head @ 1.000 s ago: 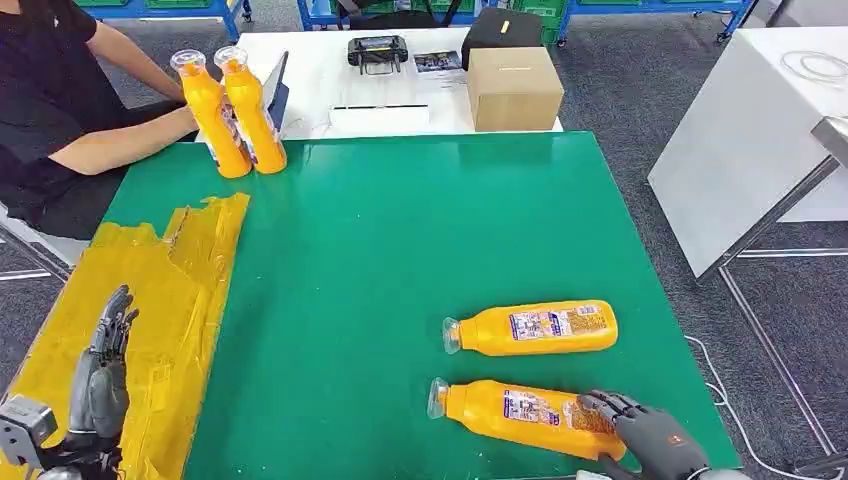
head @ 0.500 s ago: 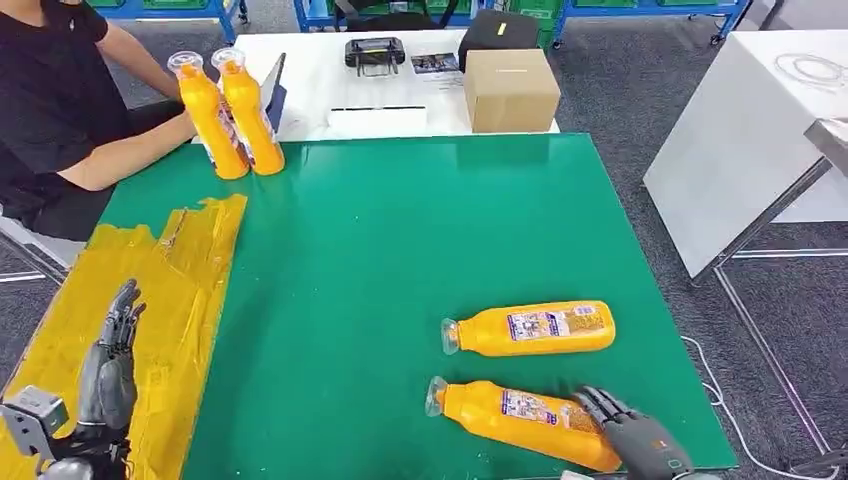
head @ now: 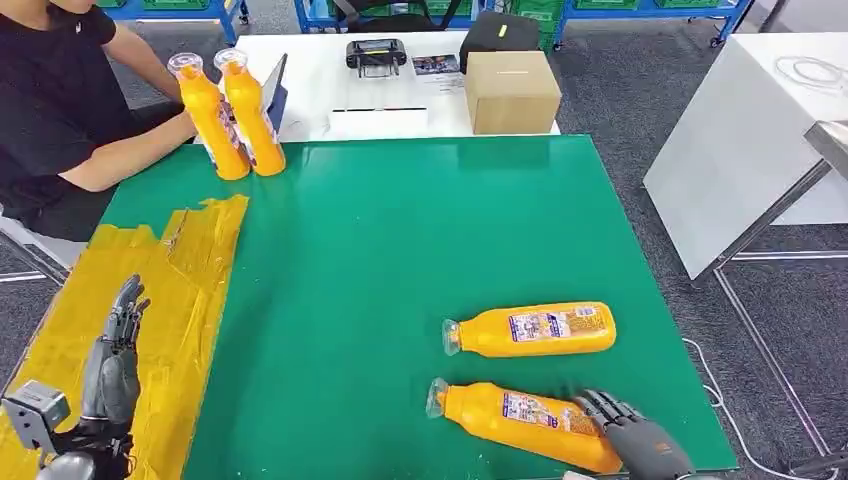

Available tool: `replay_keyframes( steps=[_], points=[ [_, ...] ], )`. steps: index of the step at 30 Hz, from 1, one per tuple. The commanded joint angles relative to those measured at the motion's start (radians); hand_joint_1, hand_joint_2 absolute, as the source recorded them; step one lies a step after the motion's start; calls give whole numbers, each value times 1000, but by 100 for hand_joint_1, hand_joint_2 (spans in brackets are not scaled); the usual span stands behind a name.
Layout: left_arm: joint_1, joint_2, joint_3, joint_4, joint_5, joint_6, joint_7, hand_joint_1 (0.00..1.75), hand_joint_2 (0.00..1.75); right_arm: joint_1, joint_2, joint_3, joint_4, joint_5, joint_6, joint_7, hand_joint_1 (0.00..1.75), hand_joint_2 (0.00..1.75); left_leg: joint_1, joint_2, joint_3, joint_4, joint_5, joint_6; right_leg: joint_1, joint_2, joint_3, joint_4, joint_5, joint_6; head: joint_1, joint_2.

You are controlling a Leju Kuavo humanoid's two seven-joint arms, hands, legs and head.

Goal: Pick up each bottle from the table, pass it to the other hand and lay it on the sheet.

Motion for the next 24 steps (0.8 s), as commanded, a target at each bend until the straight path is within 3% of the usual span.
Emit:
replay_keyframes(
  steps=[1, 4, 12, 15, 18, 20, 21, 24],
  points=[
    [-42, 14, -33, 73, 5, 5, 3, 0, 0, 91, -37, 134, 42, -49, -15, 29, 175, 175, 1, -11, -4, -1, 2, 0, 1, -10, 1, -4, 0, 0, 0, 0],
    [-45, 17, -33, 76, 7, 5, 3, 0, 0, 84, -39, 150, 38, -60, -30, 36, 175, 175, 1, -15, -6, -1, 3, 1, 1, -13, 1, -6, 0, 0, 0, 0],
    [-46, 17, -36, 80, 9, 5, 3, 0, 0, 79, -39, 169, 38, -72, -47, 42, 175, 175, 3, -12, -3, -1, 0, 2, 2, -10, 6, -10, 0, 0, 1, 0],
    [-45, 19, -33, 79, 13, 5, 3, 0, 0, 59, -31, 183, 31, -92, -104, 15, 175, 175, 2, -12, -3, -1, 0, 3, 2, -11, 6, -11, 0, 0, 1, 0],
    [1, 19, -6, 44, 36, -8, 3, 0, 0, 26, 95, 132, 65, -180, -280, -140, 175, 175, 3, -12, -4, -2, 1, 3, 2, -10, 6, -12, 1, -1, 0, 0],
    [36, -9, 39, 11, 44, -39, 3, 0, 0, 10, 233, 49, 86, -195, -362, -266, 175, 175, 4, -7, -3, -4, 0, 2, 3, -5, 6, -14, 3, -1, 0, 0],
    [50, -32, 68, -8, 31, -63, 3, 0, 0, 11, 310, -21, 88, -173, -334, -299, 175, 175, 4, -5, -5, -4, 0, 2, 3, -3, 5, -14, 3, -1, 1, 0],
    [69, -65, 97, -36, 7, -85, 3, 0, 0, 41, 415, -159, 54, -133, -285, -368, 175, 175, 4, -4, -8, -3, 0, 2, 4, -2, 11, -11, 3, 0, 1, 0]
  ],
)
